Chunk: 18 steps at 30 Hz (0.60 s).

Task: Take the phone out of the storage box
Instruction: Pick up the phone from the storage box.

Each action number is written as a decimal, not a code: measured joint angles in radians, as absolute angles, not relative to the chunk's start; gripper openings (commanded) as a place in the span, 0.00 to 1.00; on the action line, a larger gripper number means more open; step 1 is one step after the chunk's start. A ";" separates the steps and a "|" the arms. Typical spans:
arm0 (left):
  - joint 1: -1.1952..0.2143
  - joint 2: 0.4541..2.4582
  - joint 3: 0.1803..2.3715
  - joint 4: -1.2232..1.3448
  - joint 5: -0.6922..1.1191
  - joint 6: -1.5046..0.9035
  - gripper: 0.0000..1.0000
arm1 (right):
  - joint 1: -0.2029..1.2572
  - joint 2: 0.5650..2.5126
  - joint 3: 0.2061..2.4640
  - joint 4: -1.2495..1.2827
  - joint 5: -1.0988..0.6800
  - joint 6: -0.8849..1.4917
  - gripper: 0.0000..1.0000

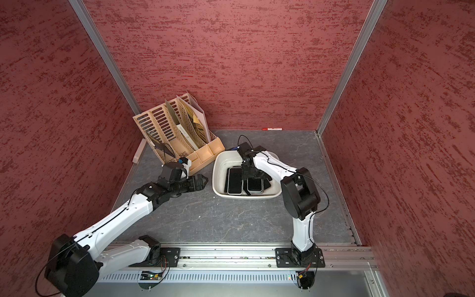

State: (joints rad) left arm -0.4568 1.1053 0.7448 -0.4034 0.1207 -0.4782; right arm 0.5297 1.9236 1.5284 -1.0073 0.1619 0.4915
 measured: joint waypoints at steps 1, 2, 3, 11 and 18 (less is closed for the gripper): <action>-0.457 1.105 0.744 -0.400 0.126 -0.481 1.00 | 0.530 1.921 1.537 -1.011 0.163 0.490 0.64; -0.456 1.105 0.743 -0.397 0.130 -0.482 1.00 | 0.530 1.918 1.545 -1.015 0.164 0.489 0.64; -0.456 1.105 0.739 -0.389 0.137 -0.484 1.00 | 0.530 1.912 1.555 -1.021 0.164 0.489 0.63; -0.516 1.105 0.703 -0.316 0.194 -0.506 1.00 | 0.530 1.765 1.572 -1.049 0.093 0.472 0.62; -0.538 1.075 0.669 -0.286 0.201 -0.540 1.00 | 0.576 1.514 1.341 -1.045 -0.128 0.434 0.61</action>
State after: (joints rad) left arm -0.5381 1.0748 0.6693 -0.2863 0.2012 -0.5400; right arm 0.5758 1.5139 1.3407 -1.0451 -0.1276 0.4335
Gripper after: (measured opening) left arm 0.996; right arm 0.798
